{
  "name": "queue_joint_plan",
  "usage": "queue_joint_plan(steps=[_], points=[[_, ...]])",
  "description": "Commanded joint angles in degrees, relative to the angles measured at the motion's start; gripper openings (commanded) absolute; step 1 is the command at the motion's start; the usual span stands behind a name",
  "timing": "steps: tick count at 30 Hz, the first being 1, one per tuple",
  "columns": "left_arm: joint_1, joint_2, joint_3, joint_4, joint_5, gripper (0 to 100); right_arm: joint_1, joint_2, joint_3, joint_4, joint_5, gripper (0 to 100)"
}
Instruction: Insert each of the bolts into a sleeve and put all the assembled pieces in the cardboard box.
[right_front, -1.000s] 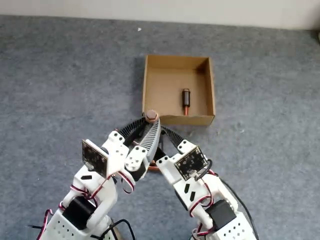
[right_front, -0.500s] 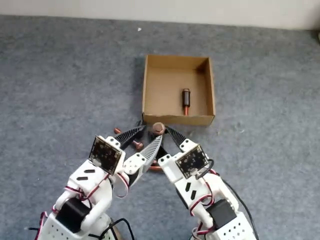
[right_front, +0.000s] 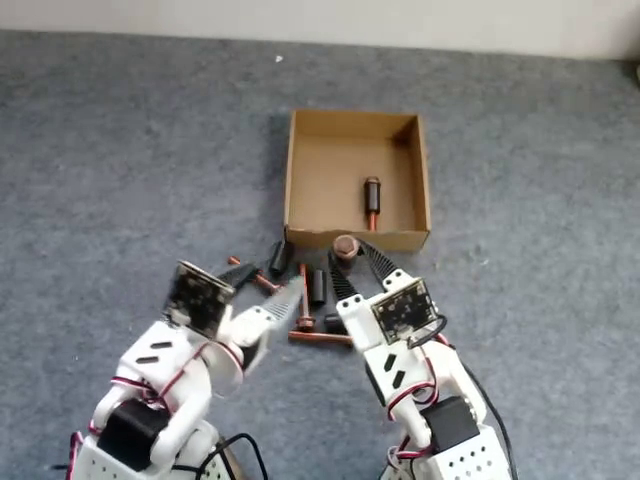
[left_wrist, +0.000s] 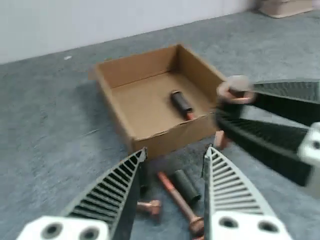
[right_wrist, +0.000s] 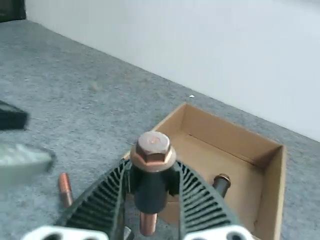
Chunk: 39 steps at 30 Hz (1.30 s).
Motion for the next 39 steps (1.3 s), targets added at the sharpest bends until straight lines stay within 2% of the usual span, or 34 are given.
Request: queue_joint_plan(steps=[1,4,8,16,29,39], points=[[-10.68,-0.31,-0.57,1.23,0.44,20,2.77,-0.84,5.85,0.13,0.35,0.5],[-16.13,-0.31,2.68,0.97,0.44,15,4.44,-0.84,5.76,0.22,0.26,0.5],[-18.51,-0.31,7.16,0.97,0.44,1,5.58,-1.01,4.79,6.99,-4.22,0.5],[-18.68,-0.31,16.13,0.88,0.44,1,5.58,4.35,-9.01,20.0,-4.92,0.5],[-18.77,-0.31,18.07,0.88,0.44,1,5.93,51.12,-41.63,19.91,-4.92,0.5],[-18.77,-0.31,18.07,0.88,0.35,1,11.47,83.21,-68.79,19.91,-4.92,0.5]])
